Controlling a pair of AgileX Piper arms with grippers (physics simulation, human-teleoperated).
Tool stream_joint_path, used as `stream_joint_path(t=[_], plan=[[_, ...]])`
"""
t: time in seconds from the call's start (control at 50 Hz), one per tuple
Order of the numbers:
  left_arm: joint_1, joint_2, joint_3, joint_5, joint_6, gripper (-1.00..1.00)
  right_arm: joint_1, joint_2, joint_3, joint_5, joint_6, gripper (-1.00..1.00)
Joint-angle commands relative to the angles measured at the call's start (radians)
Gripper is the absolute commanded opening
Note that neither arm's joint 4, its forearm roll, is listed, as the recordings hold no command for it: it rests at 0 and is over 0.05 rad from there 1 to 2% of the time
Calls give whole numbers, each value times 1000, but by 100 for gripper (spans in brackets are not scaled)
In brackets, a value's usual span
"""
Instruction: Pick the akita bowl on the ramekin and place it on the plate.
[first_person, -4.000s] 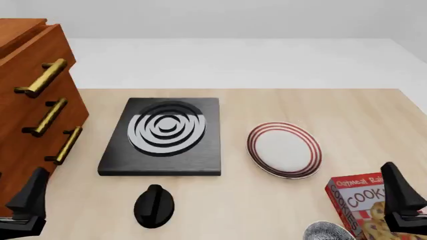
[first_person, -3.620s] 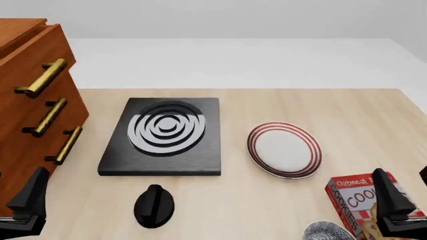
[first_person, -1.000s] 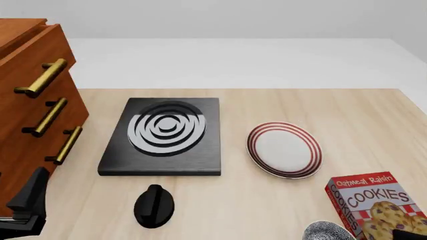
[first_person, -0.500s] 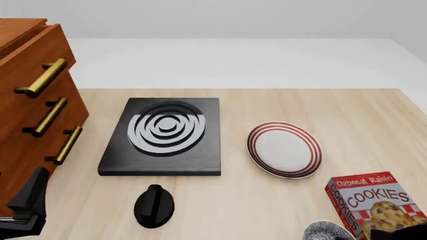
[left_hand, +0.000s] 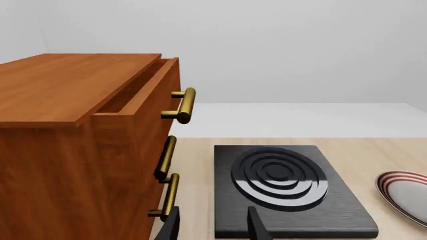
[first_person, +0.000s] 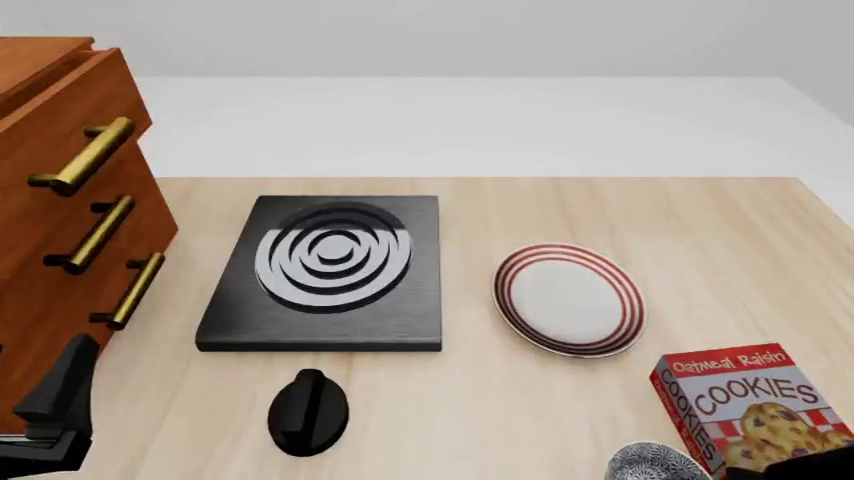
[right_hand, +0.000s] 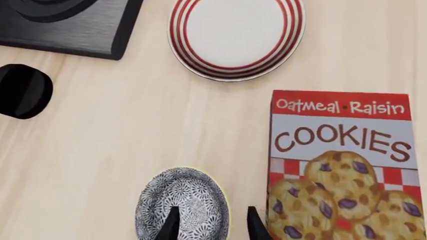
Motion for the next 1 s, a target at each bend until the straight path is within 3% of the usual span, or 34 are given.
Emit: stream_joint_path(t=[0.02, 1.0], plan=[[0, 0, 0, 0, 0, 100, 5, 16, 24, -35, 9, 100], [0, 0, 0, 0, 0, 100, 23, 110, 84, -162, 36, 100]])
